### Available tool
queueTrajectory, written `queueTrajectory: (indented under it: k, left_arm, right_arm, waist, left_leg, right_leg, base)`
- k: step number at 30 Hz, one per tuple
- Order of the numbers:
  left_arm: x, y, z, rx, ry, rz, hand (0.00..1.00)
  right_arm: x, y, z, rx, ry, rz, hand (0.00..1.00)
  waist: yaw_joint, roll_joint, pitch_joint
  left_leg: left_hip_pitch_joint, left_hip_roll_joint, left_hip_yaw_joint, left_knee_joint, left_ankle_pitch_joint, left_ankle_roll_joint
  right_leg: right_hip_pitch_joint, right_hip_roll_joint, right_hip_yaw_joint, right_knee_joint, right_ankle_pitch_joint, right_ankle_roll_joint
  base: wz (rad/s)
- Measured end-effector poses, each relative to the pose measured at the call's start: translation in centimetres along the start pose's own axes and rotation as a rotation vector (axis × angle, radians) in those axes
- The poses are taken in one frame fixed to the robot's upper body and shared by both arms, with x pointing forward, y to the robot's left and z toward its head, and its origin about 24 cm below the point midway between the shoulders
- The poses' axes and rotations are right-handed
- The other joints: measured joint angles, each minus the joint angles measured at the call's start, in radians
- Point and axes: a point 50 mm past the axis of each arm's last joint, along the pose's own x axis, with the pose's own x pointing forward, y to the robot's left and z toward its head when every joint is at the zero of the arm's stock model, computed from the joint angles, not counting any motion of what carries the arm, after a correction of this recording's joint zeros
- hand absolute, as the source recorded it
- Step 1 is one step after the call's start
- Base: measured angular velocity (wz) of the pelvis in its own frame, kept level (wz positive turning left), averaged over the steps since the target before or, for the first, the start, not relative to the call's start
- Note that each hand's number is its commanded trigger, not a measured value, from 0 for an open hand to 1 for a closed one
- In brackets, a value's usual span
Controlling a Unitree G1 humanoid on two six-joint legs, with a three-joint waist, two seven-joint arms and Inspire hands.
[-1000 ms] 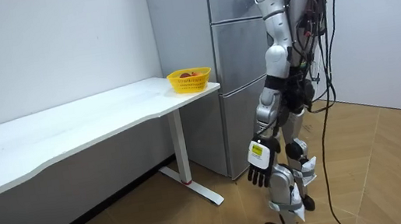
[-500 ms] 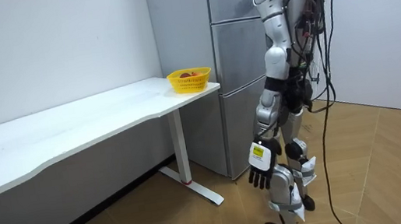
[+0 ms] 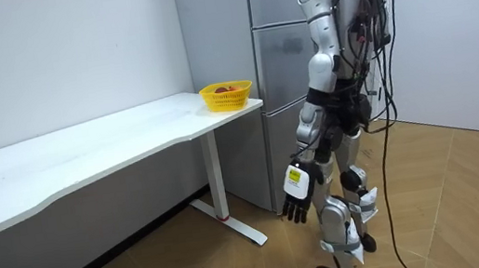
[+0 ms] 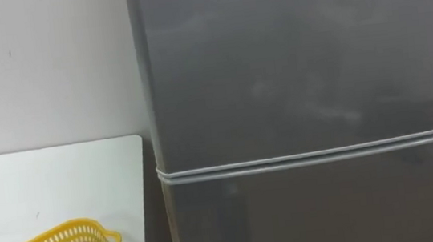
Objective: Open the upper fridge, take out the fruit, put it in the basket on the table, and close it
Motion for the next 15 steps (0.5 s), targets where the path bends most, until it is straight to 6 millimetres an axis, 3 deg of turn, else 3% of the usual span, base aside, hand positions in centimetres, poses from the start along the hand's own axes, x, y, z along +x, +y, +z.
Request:
queueTrajectory:
  k: [3, 7, 15]
  left_arm:
    - [0.0, -0.1, 0.1, 0.007, -0.002, -0.004, 0.00]
    - [0.0, -0.3, 0.1, 0.021, 0.010, -0.015, 0.00]
    - [-0.1, -0.8, 0.2, 0.045, 0.004, -0.051, 0.00]
  right_arm:
    - [-0.3, -0.5, -3.5, -0.081, 0.144, -0.003, 0.00]
    - [-0.9, -0.9, -6.5, -0.163, 0.249, 0.015, 0.00]
    - [-4.0, -2.5, -13.3, -0.297, 0.519, 0.154, 0.00]
  waist:
    - [0.002, 0.002, 0.0004]
    - [0.003, 0.002, 0.0010]
    - [0.018, 0.015, -0.0016]
  left_leg:
    - [0.000, -0.001, 0.000, 0.000, 0.000, 0.000]
    - [0.006, 0.000, 0.000, 0.001, 0.000, 0.000]
    - [0.031, 0.001, 0.001, -0.001, 0.000, 0.000]
  right_leg:
    - [-0.002, -0.001, 0.000, 0.002, 0.000, 0.000]
    - [-0.001, 0.000, 0.001, -0.006, 0.000, 0.000]
    - [0.020, 0.005, 0.019, -0.013, 0.000, 0.000]
  base:
    - [0.00]
    - [0.00]
    - [-0.04]
